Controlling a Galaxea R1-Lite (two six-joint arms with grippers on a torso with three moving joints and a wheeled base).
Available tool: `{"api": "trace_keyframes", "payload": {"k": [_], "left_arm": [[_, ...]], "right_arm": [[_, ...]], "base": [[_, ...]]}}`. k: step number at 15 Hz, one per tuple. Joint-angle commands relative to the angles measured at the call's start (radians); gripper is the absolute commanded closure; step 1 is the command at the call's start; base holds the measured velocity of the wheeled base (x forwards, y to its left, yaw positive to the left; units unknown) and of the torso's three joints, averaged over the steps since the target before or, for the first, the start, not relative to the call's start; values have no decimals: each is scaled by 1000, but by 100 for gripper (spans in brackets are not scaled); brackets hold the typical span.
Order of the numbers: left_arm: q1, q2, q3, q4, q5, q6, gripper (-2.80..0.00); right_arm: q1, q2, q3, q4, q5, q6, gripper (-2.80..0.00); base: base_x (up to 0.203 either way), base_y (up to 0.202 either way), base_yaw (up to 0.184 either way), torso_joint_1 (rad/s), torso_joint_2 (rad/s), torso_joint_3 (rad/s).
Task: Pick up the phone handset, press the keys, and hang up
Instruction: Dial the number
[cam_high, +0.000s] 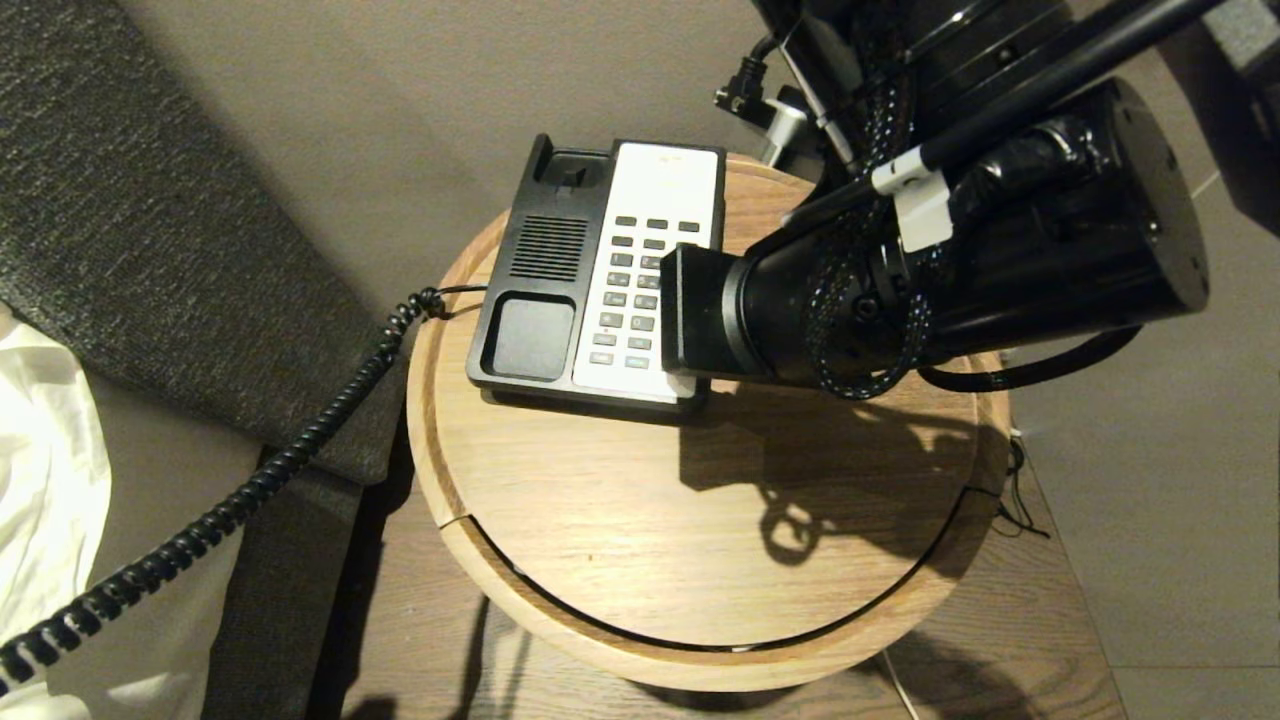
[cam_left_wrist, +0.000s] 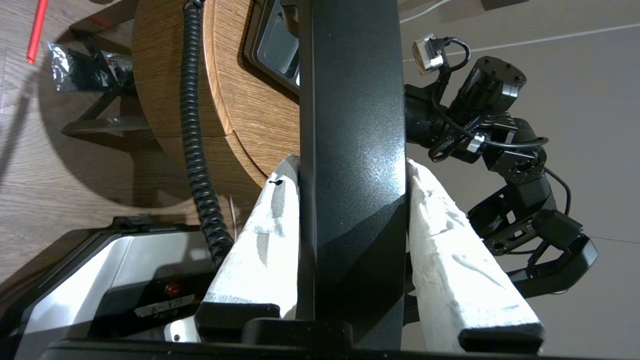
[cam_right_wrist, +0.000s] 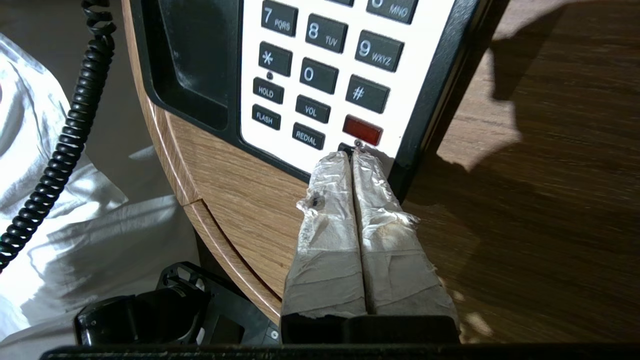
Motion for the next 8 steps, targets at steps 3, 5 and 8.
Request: {"api": "trace_keyframes", "payload": {"k": [3,5,8], "left_arm": [[1,-1,-2,4,1,-5,0],[1,0,-5,4,1,-5,0],[1,-1,-5,4,1,-5,0]], "right_arm": [[-1,8,0,1,-3,3,0],[-1,13,0,1,-4,0,0],[-1,22,0,0,-7,-7,0]], "base": [[0,0,0,0,0,0],[0,0,0,0,0,0],[0,0,0,0,0,0]]}}
